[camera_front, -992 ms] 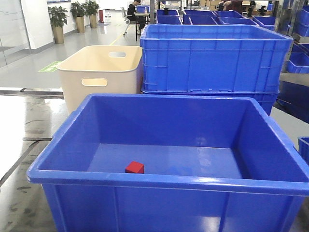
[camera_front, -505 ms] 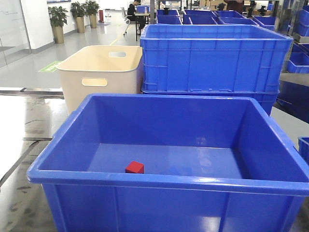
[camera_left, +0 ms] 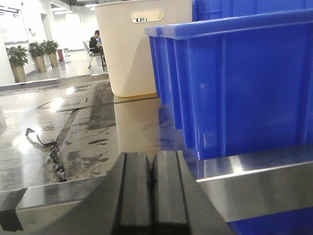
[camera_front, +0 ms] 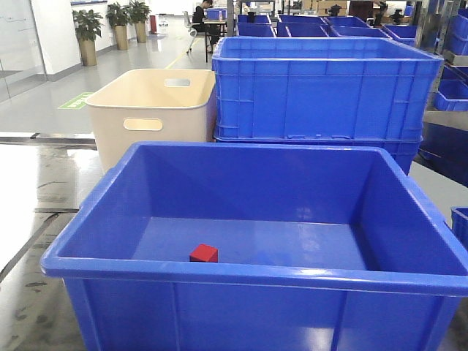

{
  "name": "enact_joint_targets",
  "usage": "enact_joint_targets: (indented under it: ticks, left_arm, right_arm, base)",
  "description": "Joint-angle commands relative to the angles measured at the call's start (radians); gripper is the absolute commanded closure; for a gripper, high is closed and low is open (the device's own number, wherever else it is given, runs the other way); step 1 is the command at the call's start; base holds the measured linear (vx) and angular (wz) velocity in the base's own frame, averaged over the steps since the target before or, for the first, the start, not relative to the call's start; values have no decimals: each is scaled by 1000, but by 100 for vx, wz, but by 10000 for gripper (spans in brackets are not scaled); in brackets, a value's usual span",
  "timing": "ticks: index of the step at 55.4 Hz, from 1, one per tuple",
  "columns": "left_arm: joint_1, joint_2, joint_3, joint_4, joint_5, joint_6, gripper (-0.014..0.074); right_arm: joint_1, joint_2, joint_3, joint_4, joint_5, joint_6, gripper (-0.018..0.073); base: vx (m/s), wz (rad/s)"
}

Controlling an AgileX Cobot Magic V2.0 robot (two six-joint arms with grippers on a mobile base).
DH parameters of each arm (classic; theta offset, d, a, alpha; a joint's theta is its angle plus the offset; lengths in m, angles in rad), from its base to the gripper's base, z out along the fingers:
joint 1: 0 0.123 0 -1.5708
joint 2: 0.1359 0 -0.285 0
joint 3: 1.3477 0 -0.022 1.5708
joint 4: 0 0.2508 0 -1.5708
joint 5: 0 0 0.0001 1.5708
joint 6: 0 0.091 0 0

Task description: Pick red and yellow blocks into blue bin

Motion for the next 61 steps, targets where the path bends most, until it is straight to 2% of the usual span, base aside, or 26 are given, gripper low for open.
enact_joint_targets:
  ticks: [1, 11, 20, 61]
  left_arm:
    - [3, -17, -15, -2, -78, -2, 594]
    - [3, -17, -15, -2, -78, -2, 594]
    - [3, -17, -15, -2, -78, -2, 594]
    - [3, -17, -15, -2, -78, -2, 594]
  right_arm:
    - [-60, -12, 40, 38, -153, -34, 566]
    - [-255, -110, 82, 48, -106, -34, 566]
    - [-355, -157, 82, 22, -61, -34, 566]
    - [-362, -158, 82, 24, -58, -27, 566]
  base:
    - [0, 0]
    - [0, 0]
    - [0, 0]
    - [0, 0]
